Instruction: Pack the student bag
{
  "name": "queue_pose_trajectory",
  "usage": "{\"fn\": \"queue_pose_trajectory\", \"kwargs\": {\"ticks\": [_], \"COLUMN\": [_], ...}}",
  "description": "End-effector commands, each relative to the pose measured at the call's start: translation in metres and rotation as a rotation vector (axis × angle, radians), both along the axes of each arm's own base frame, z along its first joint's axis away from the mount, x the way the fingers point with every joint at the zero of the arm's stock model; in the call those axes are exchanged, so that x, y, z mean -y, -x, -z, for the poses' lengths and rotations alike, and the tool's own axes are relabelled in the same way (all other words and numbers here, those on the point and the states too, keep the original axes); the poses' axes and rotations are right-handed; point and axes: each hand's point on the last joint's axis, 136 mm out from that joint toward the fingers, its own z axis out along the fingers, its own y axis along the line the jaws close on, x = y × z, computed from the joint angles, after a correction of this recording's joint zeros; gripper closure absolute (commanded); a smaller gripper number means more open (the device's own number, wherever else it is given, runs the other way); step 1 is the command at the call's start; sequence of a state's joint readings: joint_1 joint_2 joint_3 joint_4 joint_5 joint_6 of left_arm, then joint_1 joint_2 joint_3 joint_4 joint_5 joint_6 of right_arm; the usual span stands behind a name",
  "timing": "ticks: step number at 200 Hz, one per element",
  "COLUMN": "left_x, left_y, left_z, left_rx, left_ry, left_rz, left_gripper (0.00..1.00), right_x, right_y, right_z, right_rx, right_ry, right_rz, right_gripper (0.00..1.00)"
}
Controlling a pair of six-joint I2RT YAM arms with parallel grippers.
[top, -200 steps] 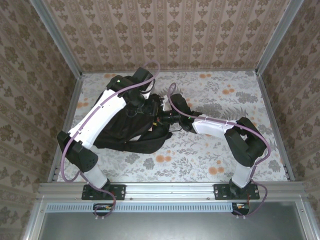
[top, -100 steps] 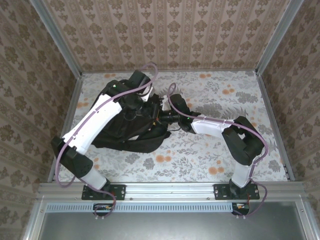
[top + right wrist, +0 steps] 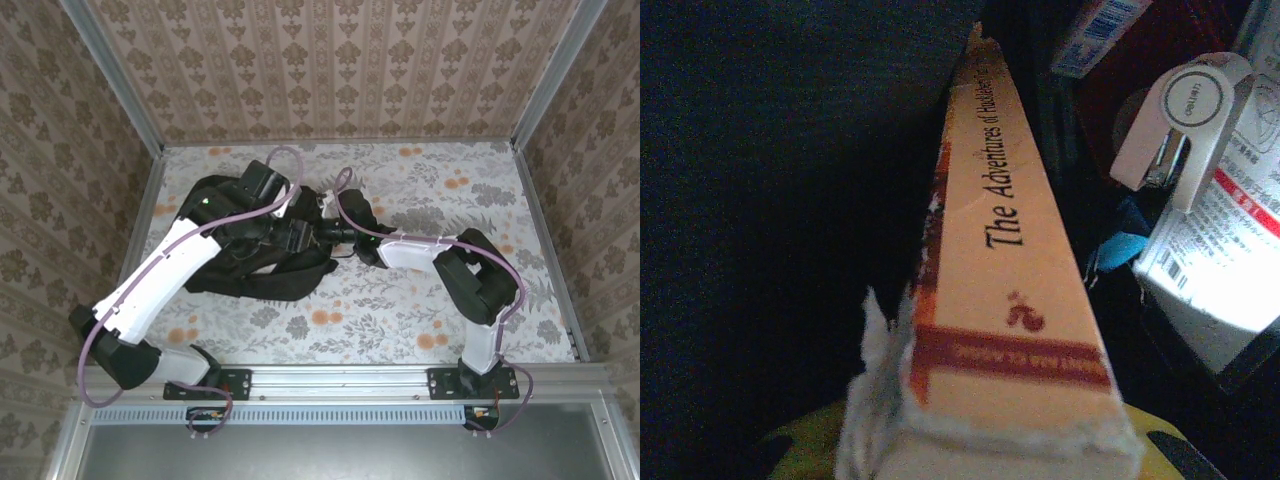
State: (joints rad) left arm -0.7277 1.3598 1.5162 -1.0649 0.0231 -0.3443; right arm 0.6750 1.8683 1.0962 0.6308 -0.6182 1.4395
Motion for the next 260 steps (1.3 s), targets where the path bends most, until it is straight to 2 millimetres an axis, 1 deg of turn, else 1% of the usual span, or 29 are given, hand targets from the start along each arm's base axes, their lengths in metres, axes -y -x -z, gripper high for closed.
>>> {"fn": "queue_pose_trajectory", "kwargs": {"ticks": [1, 21, 26, 33, 71, 89, 116, 126, 169, 199, 230, 260], "left_x": [-0.016, -0.027, -0.027, -0.027, -0.036, -0.037, -0.035, -0.033, -0.023, -0.018, -0.014, -0.007], "left_y": [-0.017, -0.021, -0.021, -0.022, -0.026, -0.027, -0.027, -0.027, -0.024, -0.02, -0.017, -0.015], "left_z": [-0.019, -0.03, -0.032, -0.033, -0.035, -0.035, -0.032, -0.031, -0.028, -0.024, -0.012, 0.005], "left_rx": [0.125, 0.139, 0.139, 0.138, 0.118, 0.108, 0.09, 0.084, 0.04, 0.012, -0.022, -0.058], "left_ry": [-0.034, 0.007, 0.016, 0.024, 0.032, 0.058, 0.079, 0.089, 0.129, 0.136, 0.123, 0.079], "left_rz": [-0.057, -0.1, -0.098, -0.098, -0.134, -0.141, -0.139, -0.136, -0.106, -0.089, -0.066, -0.044], "left_gripper": [0.28, 0.28, 0.25, 0.24, 0.23, 0.23, 0.23, 0.23, 0.22, 0.22, 0.21, 0.21], "right_x": [-0.006, -0.004, -0.003, -0.002, 0.009, 0.014, 0.02, 0.022, 0.026, 0.03, 0.029, 0.026], "right_y": [0.005, 0.009, 0.01, 0.013, 0.025, 0.029, 0.035, 0.036, 0.041, 0.038, 0.033, 0.029], "right_z": [-0.083, -0.091, -0.093, -0.092, -0.086, -0.081, -0.082, -0.083, -0.1, -0.108, -0.11, -0.108], "right_rx": [0.16, 0.181, 0.191, 0.201, 0.263, 0.278, 0.301, 0.306, 0.326, 0.319, 0.275, 0.255], "right_ry": [-0.207, -0.2, -0.188, -0.16, -0.02, 0.03, 0.059, 0.057, -0.009, -0.07, -0.152, -0.167], "right_rz": [-0.032, -0.041, -0.045, -0.052, -0.07, -0.077, -0.082, -0.08, -0.071, -0.049, -0.031, -0.026], "right_gripper": [1.0, 1.0, 1.0, 1.0, 1.0, 1.0, 1.0, 1.0, 1.0, 1.0, 1.0, 1.0]}}
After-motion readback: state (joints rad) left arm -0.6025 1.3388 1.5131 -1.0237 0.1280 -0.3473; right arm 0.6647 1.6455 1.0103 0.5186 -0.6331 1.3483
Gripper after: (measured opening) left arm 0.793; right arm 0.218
